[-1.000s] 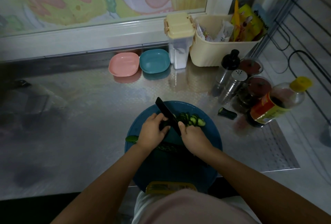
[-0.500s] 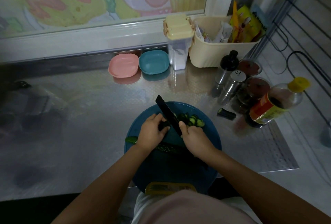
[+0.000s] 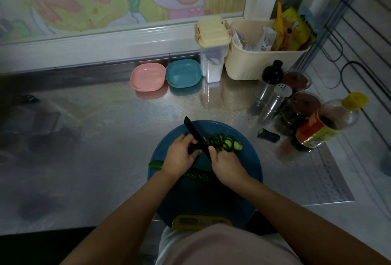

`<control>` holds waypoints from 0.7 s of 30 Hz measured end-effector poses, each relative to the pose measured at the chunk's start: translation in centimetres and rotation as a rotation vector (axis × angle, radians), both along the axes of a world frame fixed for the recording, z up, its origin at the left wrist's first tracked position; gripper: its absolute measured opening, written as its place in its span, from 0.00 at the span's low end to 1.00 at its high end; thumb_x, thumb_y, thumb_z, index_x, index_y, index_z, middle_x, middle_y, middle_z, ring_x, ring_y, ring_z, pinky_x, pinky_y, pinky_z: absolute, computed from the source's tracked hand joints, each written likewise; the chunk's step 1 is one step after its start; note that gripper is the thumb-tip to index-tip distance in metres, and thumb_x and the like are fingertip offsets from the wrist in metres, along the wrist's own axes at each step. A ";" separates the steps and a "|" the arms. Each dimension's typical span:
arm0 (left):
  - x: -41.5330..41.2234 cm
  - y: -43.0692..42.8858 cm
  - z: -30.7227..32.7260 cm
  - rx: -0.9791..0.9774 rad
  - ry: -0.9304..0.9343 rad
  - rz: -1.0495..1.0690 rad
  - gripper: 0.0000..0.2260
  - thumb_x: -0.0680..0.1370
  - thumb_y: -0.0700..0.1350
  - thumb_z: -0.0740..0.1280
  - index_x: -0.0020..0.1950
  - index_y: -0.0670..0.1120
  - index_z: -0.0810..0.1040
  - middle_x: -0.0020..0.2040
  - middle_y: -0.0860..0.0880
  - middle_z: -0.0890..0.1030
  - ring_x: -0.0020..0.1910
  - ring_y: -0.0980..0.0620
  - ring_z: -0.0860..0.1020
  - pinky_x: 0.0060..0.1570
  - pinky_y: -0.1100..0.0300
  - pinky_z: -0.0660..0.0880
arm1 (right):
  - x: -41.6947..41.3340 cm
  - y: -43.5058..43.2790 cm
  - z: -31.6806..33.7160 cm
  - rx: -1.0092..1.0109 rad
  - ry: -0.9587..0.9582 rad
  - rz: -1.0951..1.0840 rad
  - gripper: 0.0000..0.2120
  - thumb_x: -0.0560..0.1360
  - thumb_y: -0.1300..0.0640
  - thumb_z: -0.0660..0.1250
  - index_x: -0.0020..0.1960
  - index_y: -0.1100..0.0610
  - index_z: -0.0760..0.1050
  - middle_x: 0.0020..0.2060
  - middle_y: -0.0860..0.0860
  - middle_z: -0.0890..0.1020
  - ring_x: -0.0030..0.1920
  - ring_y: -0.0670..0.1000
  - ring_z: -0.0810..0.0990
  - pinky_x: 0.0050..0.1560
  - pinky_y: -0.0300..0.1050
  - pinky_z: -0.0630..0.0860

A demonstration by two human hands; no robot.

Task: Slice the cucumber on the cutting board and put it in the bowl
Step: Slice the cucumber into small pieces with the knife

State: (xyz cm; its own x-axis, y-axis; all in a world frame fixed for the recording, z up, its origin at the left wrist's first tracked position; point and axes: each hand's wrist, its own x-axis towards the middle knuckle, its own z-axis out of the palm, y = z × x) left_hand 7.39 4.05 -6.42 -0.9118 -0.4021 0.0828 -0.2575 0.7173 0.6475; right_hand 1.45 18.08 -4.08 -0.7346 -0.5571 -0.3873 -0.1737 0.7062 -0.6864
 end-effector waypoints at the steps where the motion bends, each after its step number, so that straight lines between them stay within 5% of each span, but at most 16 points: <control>1: 0.0 -0.1 0.0 0.008 -0.002 -0.007 0.10 0.70 0.40 0.74 0.49 0.41 0.77 0.45 0.51 0.74 0.43 0.54 0.74 0.41 0.65 0.69 | -0.1 0.0 0.0 0.005 0.008 -0.001 0.27 0.82 0.45 0.43 0.30 0.55 0.64 0.28 0.51 0.69 0.43 0.59 0.77 0.46 0.50 0.71; 6: 0.3 -0.4 -0.1 0.035 -0.009 -0.046 0.10 0.72 0.40 0.73 0.51 0.41 0.78 0.47 0.47 0.76 0.43 0.53 0.74 0.42 0.69 0.67 | -0.5 0.7 0.2 0.033 0.032 0.015 0.29 0.82 0.45 0.44 0.27 0.57 0.65 0.27 0.51 0.70 0.29 0.49 0.69 0.37 0.44 0.66; 11: 0.3 -0.1 -0.2 0.019 0.002 -0.018 0.09 0.72 0.40 0.72 0.50 0.41 0.78 0.46 0.47 0.76 0.43 0.54 0.74 0.40 0.68 0.68 | -1.1 1.5 0.2 0.032 0.008 0.010 0.31 0.82 0.44 0.45 0.29 0.60 0.69 0.29 0.53 0.74 0.31 0.51 0.73 0.37 0.44 0.68; 15: 0.3 -0.2 -0.2 0.014 0.007 -0.010 0.08 0.72 0.40 0.73 0.48 0.41 0.78 0.45 0.46 0.78 0.44 0.52 0.75 0.41 0.66 0.68 | -1.3 1.5 0.5 -0.005 -0.014 0.010 0.34 0.81 0.43 0.45 0.40 0.68 0.77 0.36 0.59 0.80 0.39 0.57 0.79 0.44 0.49 0.76; 21: 0.3 -0.2 -0.2 0.021 0.004 -0.004 0.07 0.72 0.41 0.73 0.47 0.41 0.77 0.44 0.46 0.78 0.43 0.52 0.75 0.40 0.66 0.68 | -0.8 1.7 1.0 -0.024 -0.007 0.045 0.31 0.82 0.44 0.46 0.30 0.61 0.70 0.27 0.53 0.72 0.31 0.52 0.73 0.36 0.45 0.69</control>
